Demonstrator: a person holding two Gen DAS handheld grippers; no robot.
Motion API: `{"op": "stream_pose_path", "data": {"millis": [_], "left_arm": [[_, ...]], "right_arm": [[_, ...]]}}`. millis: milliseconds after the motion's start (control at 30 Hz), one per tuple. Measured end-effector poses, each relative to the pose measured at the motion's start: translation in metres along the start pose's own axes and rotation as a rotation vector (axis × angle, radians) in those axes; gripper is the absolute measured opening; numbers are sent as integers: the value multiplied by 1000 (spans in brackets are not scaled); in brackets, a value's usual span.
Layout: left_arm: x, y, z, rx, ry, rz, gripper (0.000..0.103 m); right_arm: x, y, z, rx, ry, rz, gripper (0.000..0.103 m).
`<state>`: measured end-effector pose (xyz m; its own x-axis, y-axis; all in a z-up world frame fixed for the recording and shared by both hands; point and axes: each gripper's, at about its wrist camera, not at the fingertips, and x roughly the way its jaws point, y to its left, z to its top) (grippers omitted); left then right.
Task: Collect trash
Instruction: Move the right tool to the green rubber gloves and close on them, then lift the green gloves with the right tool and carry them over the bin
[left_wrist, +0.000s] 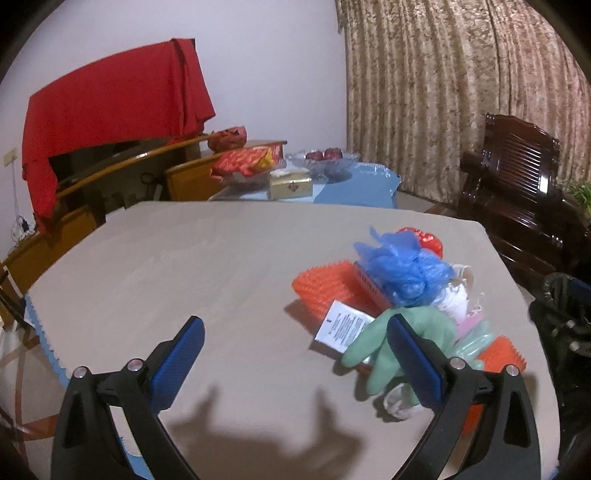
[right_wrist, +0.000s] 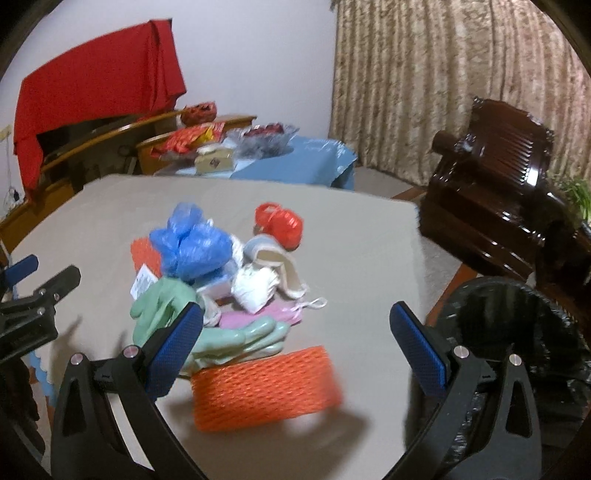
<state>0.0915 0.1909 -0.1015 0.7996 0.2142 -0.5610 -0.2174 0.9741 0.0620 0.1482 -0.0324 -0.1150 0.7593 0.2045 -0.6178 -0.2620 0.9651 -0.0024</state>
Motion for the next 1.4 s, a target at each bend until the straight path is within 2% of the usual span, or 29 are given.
{"op": "stream_pose_path", "data": {"millis": [200,467,633,733,933,1033,1133,1267,1400], "left_arm": [[10,10,-11,-5,31,12,97],[22,17,-21,-2,57,6,94],[28,20,-24,-10,71,-3,90],[30,18,-26,-9,78,-11,89],[31,8,-24,-3,84,-42,84],[30,0,-22,5,81,-64,83],[29,-7,-18,11,75,-89,83],[30,-19,-15,19,66,-124,83],[37,-31,-15,20,86,-168,89]], "right_arm": [[16,23,-12,-20,42,56,96],[50,50,-22,-67,109,75,93],[65,58,-26,-73,145,129,78],[67,61,-26,-76,156,187,55],[63,59,-24,-67,176,280,27],[51,54,-19,-58,144,294,22],[37,42,-10,-18,109,311,21],[24,25,0,4,69,287,20],[23,9,-1,7,74,252,20]]}}
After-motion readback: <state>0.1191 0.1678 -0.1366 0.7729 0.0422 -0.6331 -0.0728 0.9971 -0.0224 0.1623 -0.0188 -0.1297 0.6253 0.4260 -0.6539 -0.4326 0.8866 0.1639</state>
